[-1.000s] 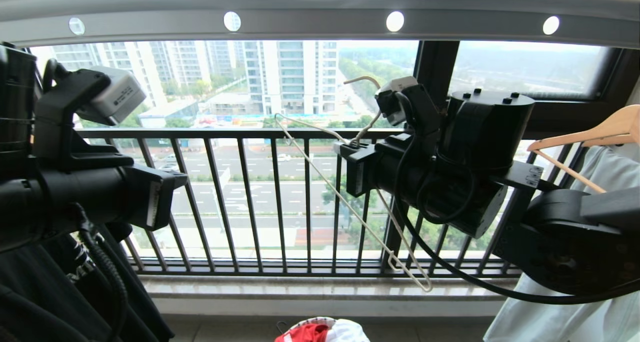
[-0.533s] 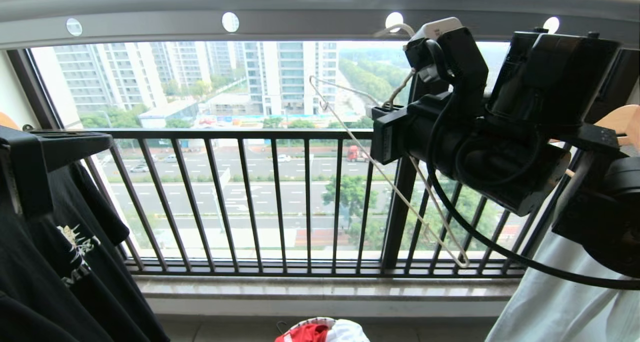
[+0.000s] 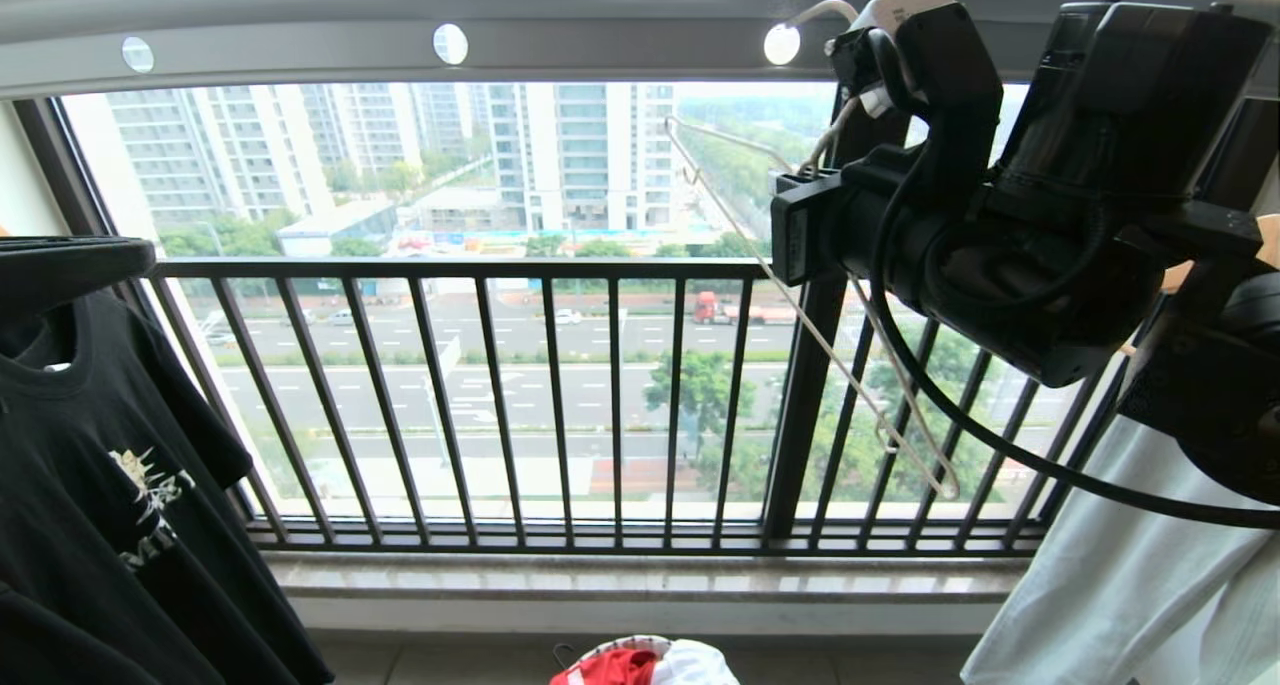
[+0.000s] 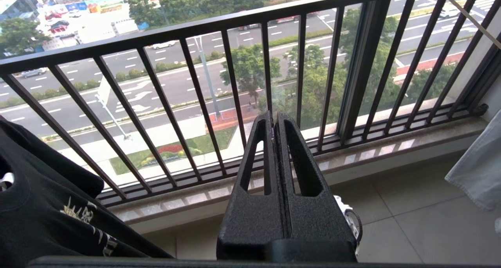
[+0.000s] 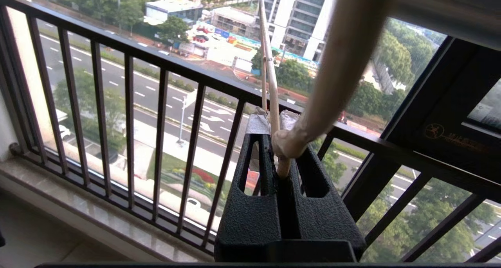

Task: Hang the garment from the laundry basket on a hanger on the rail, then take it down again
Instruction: Hang the clothes rack on the clothesline

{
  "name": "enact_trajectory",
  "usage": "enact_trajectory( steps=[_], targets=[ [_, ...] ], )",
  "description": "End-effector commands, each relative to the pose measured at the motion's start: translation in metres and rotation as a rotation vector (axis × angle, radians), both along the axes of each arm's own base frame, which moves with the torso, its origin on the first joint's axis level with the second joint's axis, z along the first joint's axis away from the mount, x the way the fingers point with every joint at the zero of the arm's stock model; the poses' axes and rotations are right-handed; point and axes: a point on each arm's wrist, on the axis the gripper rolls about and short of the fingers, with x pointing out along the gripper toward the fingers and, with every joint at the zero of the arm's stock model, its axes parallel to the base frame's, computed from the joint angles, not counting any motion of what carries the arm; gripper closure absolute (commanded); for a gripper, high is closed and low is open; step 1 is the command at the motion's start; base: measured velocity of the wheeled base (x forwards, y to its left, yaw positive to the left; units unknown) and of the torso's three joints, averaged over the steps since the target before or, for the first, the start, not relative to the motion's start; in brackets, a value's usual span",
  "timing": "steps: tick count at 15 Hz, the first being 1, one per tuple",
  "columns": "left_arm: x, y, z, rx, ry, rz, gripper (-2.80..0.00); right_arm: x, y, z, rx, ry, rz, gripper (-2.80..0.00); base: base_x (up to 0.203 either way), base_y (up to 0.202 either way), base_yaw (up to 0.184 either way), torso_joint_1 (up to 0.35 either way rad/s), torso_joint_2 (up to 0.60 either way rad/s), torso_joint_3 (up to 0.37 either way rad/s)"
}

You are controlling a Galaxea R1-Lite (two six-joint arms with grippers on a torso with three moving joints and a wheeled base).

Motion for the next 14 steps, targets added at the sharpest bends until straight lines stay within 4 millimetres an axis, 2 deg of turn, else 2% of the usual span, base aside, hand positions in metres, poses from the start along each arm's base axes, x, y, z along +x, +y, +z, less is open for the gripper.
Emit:
enact_trajectory(
  steps=[1, 6, 14],
  targets=[
    [-0.003, 0.002, 0.001, -0.004, -0.009, 0.001, 0.00, 0.005, -0.002, 0.000, -0.002, 0.000, -0.017, 0.00, 0.000, 0.000, 0.000, 0.000, 0.00, 0.000],
    [-0.006, 0.004, 0.003, -0.010, -0.021, 0.001, 0.00, 0.027, -0.008, -0.009, -0.038, 0.014, -0.072, 0.00, 0.000, 0.000, 0.000, 0.000, 0.00, 0.000],
    [-0.007, 0.004, 0.003, -0.010, -0.024, -0.003, 0.00, 0.041, 0.002, -0.003, -0.057, 0.008, -0.073, 0.00, 0.000, 0.000, 0.000, 0.000, 0.00, 0.000]
  ],
)
